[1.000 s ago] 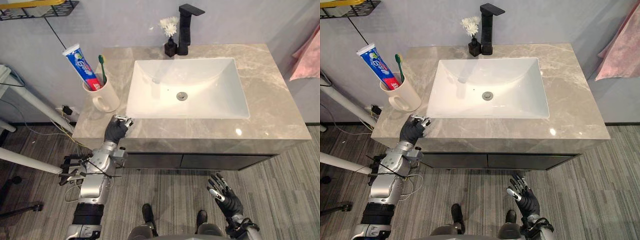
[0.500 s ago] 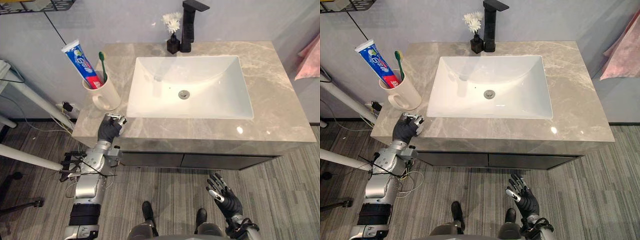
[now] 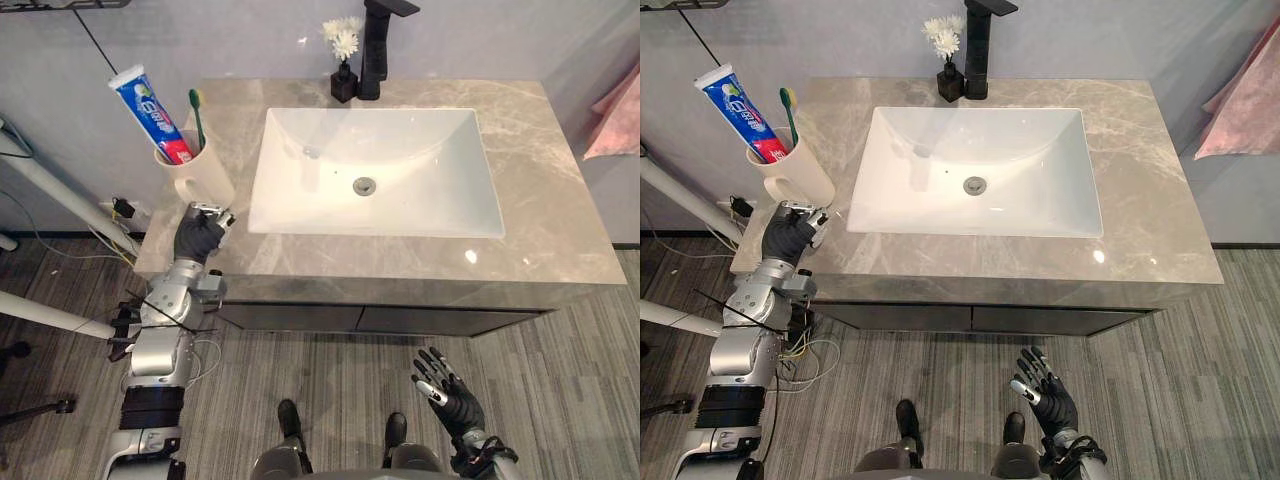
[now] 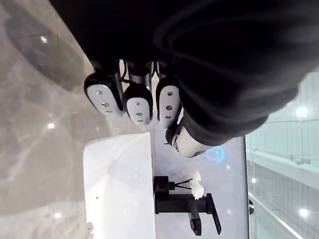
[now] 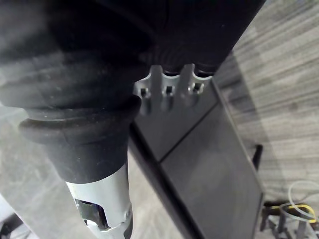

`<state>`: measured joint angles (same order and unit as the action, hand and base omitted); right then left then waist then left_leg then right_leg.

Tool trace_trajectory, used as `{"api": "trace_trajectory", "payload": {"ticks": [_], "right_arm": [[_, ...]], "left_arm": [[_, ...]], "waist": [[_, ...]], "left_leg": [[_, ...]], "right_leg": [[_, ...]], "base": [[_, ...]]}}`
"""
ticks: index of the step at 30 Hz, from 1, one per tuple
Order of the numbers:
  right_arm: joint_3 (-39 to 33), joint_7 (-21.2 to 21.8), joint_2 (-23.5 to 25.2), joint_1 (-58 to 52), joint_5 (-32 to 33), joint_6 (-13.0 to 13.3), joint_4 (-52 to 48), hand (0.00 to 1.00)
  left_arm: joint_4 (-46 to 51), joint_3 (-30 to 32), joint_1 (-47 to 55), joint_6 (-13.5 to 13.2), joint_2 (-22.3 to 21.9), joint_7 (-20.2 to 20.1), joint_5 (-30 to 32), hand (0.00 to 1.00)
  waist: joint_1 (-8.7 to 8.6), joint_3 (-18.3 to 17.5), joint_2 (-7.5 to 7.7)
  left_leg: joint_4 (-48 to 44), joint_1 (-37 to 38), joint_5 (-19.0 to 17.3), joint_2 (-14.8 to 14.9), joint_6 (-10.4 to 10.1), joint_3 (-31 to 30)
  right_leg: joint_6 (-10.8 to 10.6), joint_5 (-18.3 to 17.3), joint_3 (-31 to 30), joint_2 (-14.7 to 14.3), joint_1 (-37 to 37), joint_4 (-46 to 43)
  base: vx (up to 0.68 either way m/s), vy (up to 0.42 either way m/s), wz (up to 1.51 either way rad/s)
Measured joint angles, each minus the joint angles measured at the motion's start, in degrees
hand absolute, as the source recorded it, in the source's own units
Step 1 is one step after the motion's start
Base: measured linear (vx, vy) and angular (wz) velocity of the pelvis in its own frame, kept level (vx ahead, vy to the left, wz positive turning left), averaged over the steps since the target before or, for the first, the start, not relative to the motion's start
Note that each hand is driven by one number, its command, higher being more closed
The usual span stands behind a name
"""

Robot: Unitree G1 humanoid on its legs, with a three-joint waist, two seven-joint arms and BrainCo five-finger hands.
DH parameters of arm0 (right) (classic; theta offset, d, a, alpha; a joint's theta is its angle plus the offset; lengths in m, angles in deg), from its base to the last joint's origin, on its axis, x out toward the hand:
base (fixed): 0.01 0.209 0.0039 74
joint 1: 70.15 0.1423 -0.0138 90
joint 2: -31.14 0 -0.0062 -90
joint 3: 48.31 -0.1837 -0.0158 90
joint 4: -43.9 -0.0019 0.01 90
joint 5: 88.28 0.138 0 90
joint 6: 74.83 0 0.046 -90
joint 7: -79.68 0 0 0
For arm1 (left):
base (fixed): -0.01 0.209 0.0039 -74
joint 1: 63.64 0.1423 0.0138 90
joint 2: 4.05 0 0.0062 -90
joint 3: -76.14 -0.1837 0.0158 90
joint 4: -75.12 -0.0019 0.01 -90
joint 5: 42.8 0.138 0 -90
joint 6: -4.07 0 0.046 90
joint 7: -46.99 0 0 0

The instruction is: Organize washtable

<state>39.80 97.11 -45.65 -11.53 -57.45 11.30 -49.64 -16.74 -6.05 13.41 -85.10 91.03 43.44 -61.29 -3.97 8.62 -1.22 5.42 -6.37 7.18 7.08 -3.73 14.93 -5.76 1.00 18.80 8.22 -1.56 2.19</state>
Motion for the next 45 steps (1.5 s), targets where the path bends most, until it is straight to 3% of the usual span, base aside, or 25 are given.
{"api": "trace_trajectory", "payload": {"ticks": [16, 19, 26, 45], "right_arm": [[0.17, 0.08, 0.01, 0.04, 0.0, 0.0, -0.03, 0.0], [0.21, 0.1, -0.01, 0.09, 0.0, 0.01, -0.03, 0.0], [0.17, 0.1, -0.25, 0.2, 0.0, 0.01, -0.03, 0.0], [0.24, 0.31, -1.38, 2.22, 0.0, -0.07, -0.11, 0.0]], "left_arm": [[-2.41, 1.77, -2.55, 0.07, 0.83, 0.02, 0.06, 1.0], [-2.53, 1.78, -3.31, 0.08, 0.83, 0.02, 0.14, 1.0], [-2.62, 1.62, -3.24, 0.02, 0.33, -0.25, 1.35, 1.0], [5.18, -0.19, 7.87, -2.33, -2.77, -5.04, 2.64, 1.0]], "waist": [[0.15, 0.98, 1.34], [0.22, 2.01, 1.67], [0.18, 2.29, 1.53], [0.81, 2.35, 1.54]], "left_leg": [[-0.15, -0.89, -0.15, 0.04, -0.14, 0.03], [-3.99, -2.13, -2.14, 0.45, -0.25, -0.04], [-5.26, -2.54, -2.71, 0.77, -0.26, -0.07], [-7.09, -1.73, -3.75, 0.81, -0.3, -0.74]], "right_leg": [[0.02, 0.02, 0.01, -0.01, -0.85, -0.07], [0.03, 0.01, -0.12, 0.09, -0.48, -0.12], [0.07, -0.01, -0.11, -0.02, -0.37, -0.18], [0.17, -0.3, 0.44, 0.11, 1.7, -0.17]], "base": [[0.0, 0.0, 0.0], [-0.01, -0.001, -0.01], [0.0, 0.0, 0.0], [0.0, 0.0, 0.01]]}}
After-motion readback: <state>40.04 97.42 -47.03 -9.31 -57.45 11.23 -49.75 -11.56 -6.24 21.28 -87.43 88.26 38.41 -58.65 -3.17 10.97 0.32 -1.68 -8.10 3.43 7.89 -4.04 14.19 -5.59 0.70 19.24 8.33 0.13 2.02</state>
